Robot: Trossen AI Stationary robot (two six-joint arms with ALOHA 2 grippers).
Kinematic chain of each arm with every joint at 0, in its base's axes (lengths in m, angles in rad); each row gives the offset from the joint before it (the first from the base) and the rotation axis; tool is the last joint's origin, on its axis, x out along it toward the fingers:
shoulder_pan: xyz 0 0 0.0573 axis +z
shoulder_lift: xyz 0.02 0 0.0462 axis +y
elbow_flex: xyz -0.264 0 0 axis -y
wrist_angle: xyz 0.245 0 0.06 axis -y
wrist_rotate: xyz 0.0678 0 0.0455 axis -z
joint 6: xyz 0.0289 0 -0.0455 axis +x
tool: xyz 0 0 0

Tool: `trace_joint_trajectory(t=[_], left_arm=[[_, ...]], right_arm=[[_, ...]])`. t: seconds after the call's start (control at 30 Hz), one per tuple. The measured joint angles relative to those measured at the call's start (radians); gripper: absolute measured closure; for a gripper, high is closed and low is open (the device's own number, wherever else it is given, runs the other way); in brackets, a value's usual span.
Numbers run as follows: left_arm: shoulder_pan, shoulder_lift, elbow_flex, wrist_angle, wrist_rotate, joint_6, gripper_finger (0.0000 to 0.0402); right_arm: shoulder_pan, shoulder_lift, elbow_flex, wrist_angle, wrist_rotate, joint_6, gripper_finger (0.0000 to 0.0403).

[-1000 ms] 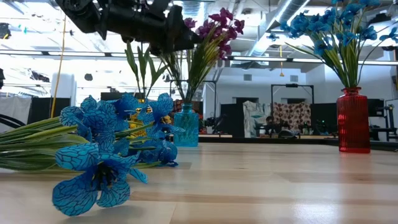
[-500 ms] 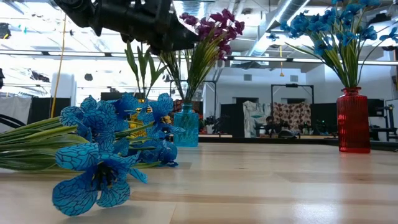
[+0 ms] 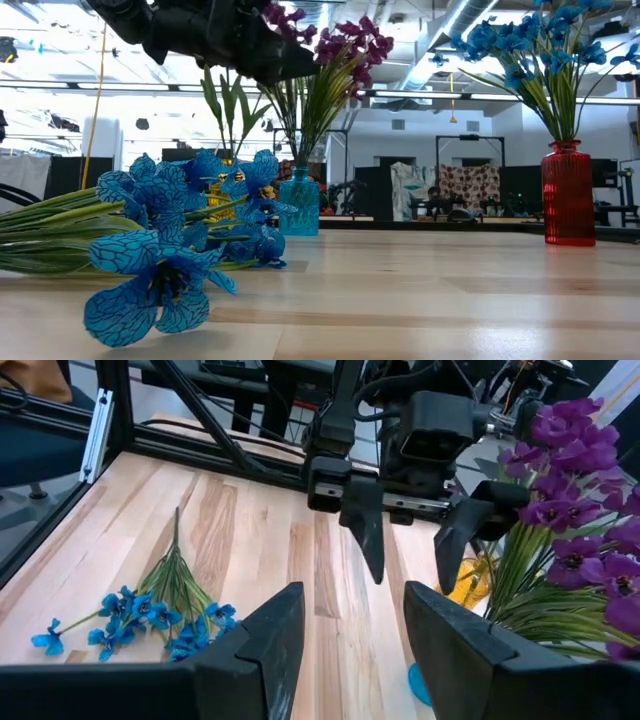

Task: Sort flowers into vase by color
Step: Put the violet flower into the blue vase

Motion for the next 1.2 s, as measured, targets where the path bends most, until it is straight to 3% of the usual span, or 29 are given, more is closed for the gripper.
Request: trace_joint_trajectory(t=[0.13, 0.33, 0.67, 0.87, 1.0, 1.2], left_arm=[[0.002, -0.019, 0.000, -0.103, -0.005, 0.001, 0.0166], [0.003, -0.057, 0.000, -0.251, -0.094, -0.054, 0.0166], [0.003, -0.089, 0.000, -0.419, -0.095, -0.063, 0.0166], [0.002, -0.089, 0.000, -0.395, -0.059, -0.011, 0.0166], [0.002, -0.089, 0.000, -0.282, -0.022, -0.054, 0.0166], [0.001, -0.089, 0.000, -0.178, 0.137, -0.152, 0.0166]], right_arm=[[0.000, 0.000, 0.000, 0.000, 0.000, 0.000, 0.0204], [0.000, 0.000, 0.000, -0.001, 0.000, -0.001, 0.0204], [0.000, 0.000, 0.000, -0.001, 0.000, -0.003, 0.0204], [0.000, 0.000, 0.000, -0.001, 0.000, -0.003, 0.0204], [0.000, 0.000, 0.000, 0.000, 0.000, -0.003, 0.0204], [0.000, 0.000, 0.000, -0.001, 0.000, -0.003, 0.0204]])
